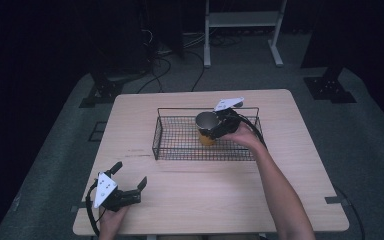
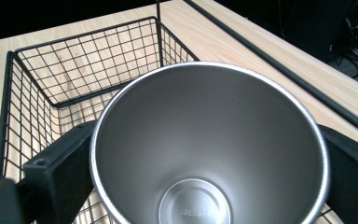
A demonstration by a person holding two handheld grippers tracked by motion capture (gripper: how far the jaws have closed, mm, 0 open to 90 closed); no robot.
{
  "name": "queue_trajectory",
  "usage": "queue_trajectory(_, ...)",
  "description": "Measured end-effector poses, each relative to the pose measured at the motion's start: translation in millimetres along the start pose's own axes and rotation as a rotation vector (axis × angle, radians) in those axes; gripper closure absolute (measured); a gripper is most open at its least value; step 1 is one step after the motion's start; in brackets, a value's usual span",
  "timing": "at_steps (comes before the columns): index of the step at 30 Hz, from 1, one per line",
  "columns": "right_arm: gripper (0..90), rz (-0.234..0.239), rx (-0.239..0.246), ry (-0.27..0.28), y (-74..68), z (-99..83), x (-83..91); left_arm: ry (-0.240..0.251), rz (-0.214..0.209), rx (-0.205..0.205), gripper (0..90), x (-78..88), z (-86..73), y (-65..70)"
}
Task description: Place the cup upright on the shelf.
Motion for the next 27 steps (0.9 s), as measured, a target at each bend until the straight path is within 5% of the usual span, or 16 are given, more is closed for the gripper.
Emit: queue_trajectory(27, 0.0, -0.006, -0.025, 0.055, -3.8, 6.3, 5.8, -0.004, 0.003, 0.0, 0.0, -0.4, 0.1, -0.2)
Point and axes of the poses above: each handheld gripper's, and its own axes: x roughly backward along the jaws, z roughly out of its top, y roughly to its right, the point moved 1 cm from there along -x, roughly forward along the jaws, and after that the axes turned 6 degrees about z, right-handed, at the moved point
